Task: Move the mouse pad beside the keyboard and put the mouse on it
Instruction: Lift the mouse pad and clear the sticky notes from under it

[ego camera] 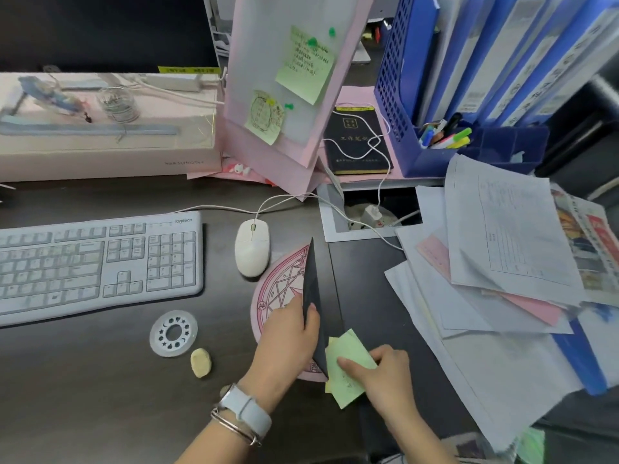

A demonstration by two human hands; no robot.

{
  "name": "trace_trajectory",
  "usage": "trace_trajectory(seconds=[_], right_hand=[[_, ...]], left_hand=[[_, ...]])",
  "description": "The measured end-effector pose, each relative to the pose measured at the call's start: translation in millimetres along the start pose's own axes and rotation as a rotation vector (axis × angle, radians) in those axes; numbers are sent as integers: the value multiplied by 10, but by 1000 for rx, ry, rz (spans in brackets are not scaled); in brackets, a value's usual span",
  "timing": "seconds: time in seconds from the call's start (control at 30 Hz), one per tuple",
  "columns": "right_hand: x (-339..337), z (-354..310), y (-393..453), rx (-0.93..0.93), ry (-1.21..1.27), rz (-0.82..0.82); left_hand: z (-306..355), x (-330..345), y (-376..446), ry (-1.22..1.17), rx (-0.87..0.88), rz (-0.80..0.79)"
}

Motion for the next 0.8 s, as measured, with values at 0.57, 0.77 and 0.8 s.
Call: trace_trajectory(seconds=[0.57,0.77,0.8], right_hand=[[-727,310,189,93,709,188],[-787,-79,287,32,936,29],[-690,-163,307,29,891,-19]], left_hand=[[159,730,-46,522,176,-201],[-70,603,-177,510,167,-138],[-164,437,-155,445,140,-39]])
Point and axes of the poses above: each hand's wrist, its own y-axis towards the middle knuckle, its own x-axis out of the palm, z = x × y, the point moved 8 cm from there along y, towards the middle knuckle, and after that the axes turned 4 degrees about -y, right-handed, at the moved point
